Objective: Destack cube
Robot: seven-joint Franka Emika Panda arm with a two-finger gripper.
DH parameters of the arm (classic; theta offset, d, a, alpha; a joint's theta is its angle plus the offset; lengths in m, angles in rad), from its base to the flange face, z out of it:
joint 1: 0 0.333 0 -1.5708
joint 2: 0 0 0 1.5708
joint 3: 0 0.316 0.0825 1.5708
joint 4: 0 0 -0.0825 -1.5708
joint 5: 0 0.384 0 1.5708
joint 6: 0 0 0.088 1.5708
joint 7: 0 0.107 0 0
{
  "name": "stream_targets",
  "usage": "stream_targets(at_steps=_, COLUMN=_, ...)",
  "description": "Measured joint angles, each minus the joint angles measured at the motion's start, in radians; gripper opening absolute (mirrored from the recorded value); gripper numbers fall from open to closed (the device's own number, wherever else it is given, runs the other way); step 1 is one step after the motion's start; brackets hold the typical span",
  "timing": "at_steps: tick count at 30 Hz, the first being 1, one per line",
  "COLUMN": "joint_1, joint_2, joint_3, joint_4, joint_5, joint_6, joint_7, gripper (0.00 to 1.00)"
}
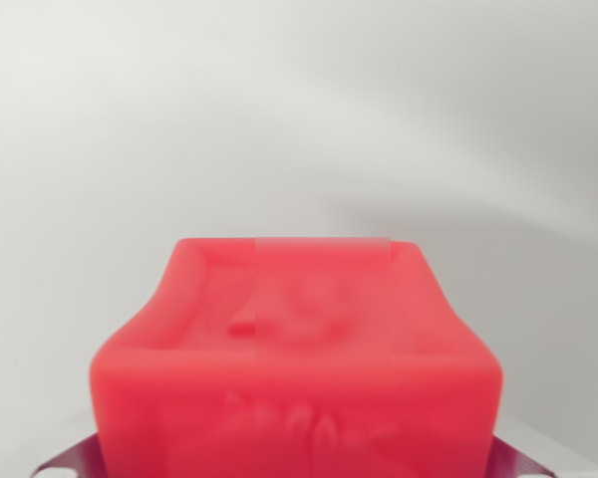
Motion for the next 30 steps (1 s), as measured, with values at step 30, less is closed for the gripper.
stream_targets(at_steps=30, joint_1=-0.001, joint_2=0.112, joint_3=0.001, joint_4=0.032, joint_5=0.000, joint_6=0.079, joint_7=0.000, gripper=0.00)
